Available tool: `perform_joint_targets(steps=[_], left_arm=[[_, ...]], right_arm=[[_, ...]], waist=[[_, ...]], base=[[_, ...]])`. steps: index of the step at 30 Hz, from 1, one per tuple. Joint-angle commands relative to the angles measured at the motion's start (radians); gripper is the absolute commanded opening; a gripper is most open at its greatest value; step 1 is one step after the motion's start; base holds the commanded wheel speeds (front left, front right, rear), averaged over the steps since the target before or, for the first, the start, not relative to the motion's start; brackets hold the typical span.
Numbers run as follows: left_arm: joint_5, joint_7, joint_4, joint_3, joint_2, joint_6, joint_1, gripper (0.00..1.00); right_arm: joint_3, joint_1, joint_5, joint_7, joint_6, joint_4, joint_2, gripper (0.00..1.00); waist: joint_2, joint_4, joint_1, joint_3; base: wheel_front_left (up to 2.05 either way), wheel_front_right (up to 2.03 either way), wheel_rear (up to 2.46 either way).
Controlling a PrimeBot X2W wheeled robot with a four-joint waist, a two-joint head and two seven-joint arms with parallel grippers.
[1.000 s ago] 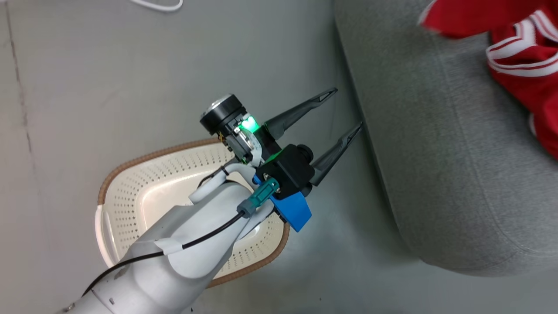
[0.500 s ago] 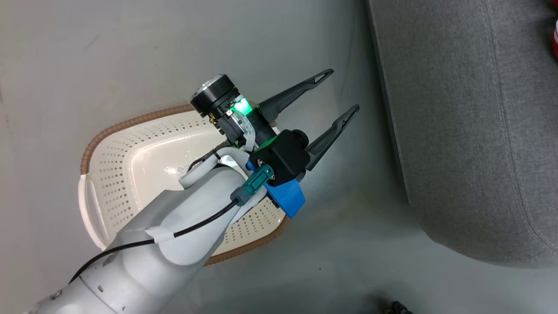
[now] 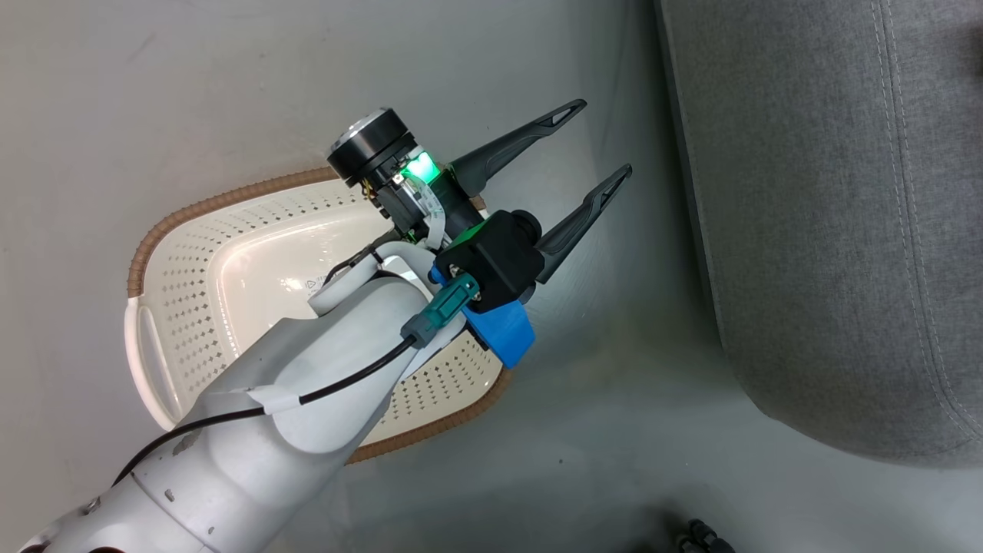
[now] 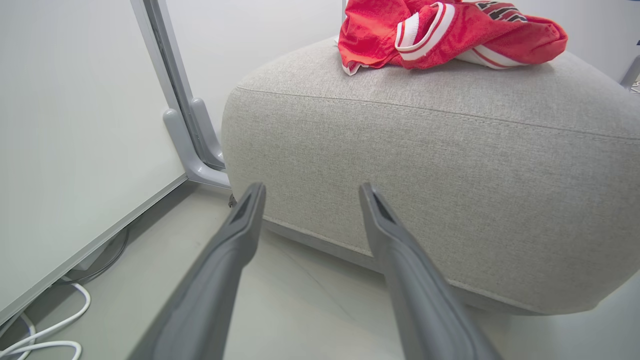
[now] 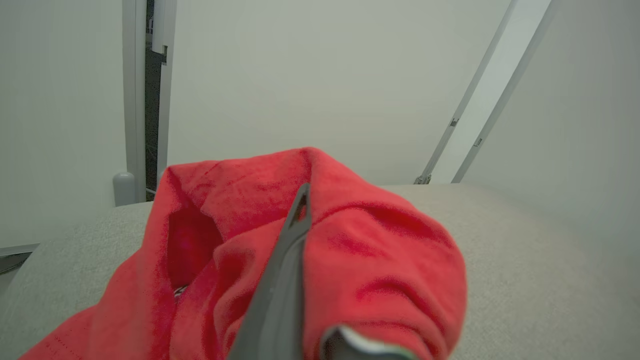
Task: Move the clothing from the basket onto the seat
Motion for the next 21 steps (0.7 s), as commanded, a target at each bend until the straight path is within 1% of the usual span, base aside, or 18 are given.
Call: perform_joint_targets(steps=[1, 5, 8, 9, 10, 11, 20, 21], left_arm=[[-0.005, -0.003, 0.001, 0.001, -0.003, -0.001, -0.016, 1.0], [-0.006, -0.003, 0.002, 0.005, -0.006, 0.001, -0.007, 1.0], [-0.008, -0.003, -0.003, 0.009, -0.006, 0.006, 0.007, 1.0], [-0.009, -0.003, -0.004, 0.011, -0.007, 0.008, 0.011, 1.0], [-0.01, -0.003, -0.005, 0.014, -0.008, 0.008, 0.014, 1.0], [-0.012, -0.003, -0.006, 0.017, -0.01, 0.009, 0.019, 1.0], [-0.026, -0.003, -0.014, 0.035, -0.032, 0.016, 0.078, 1.0], [-0.029, -0.003, -0.015, 0.044, -0.037, 0.019, 0.1, 1.0]], right_arm=[[0.012, 0.018, -0.005, 0.0, 0.0, 0.028, 0.017, 0.0], [0.016, 0.04, -0.004, 0.0, 0.0, 0.065, 0.041, 0.0], [0.012, 0.064, -0.005, 0.0, 0.0, 0.062, 0.058, 0.0], [0.013, 0.078, -0.008, 0.0, 0.0, 0.055, 0.065, 0.03], [0.014, 0.091, -0.009, 0.0, 0.0, 0.047, 0.066, 0.64], [0.014, 0.107, -0.008, 0.0, 0.0, 0.04, 0.07, 1.0], [0.014, 0.259, -0.012, 0.0, 0.0, -0.021, 0.123, 1.0], [0.022, 0.298, -0.02, 0.0, 0.0, -0.034, 0.142, 1.0]], waist=[[0.0, 0.004, -0.0001, -0.004], [0.0, 0.007, -0.0001, -0.019], [0.0, 0.009, -0.0001, -0.041], [0.0, 0.008, -0.0001, -0.052], [0.0, 0.008, -0.0001, -0.062], [0.0, 0.008, -0.0001, -0.074], [0.0, 0.005, -0.0001, -0.189], [0.0, 0.007, -0.0001, -0.222]], base=[[0.0, 0.0, 0.0], [0.0, 0.0, 0.0], [0.0, 0.0, 0.0], [0.0, 0.0, 0.0], [0.0, 0.0, 0.0], [0.0, 0.0, 0.0], [0.0, 0.0, 0.0], [0.0, 0.0, 0.0]])
